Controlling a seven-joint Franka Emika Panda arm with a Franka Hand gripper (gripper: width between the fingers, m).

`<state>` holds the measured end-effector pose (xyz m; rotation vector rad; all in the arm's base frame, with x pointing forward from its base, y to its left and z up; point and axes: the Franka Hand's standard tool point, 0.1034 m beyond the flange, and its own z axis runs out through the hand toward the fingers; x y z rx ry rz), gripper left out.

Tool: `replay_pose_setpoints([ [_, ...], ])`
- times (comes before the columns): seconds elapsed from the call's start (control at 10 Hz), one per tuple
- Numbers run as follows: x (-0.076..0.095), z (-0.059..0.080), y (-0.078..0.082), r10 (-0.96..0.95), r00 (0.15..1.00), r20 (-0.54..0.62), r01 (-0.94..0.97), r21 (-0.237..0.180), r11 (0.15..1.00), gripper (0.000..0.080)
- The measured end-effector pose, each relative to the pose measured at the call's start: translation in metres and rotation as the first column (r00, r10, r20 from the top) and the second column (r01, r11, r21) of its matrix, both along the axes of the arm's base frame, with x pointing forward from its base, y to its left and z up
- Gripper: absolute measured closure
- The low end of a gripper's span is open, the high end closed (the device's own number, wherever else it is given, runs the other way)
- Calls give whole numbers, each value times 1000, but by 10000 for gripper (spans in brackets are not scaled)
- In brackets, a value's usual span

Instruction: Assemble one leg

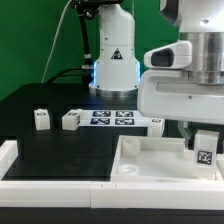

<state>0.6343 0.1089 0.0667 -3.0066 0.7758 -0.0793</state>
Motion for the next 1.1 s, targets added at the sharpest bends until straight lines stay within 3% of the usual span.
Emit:
replay_pose_setpoints([
  [0.6, -6, 1, -29, -361, 932, -20, 359, -65, 931, 495],
  [0.8, -6, 1, -28, -360, 933, -20, 358, -64, 932, 223],
  [1.1, -6, 1, -28, -360, 933, -20, 358, -64, 931, 162],
])
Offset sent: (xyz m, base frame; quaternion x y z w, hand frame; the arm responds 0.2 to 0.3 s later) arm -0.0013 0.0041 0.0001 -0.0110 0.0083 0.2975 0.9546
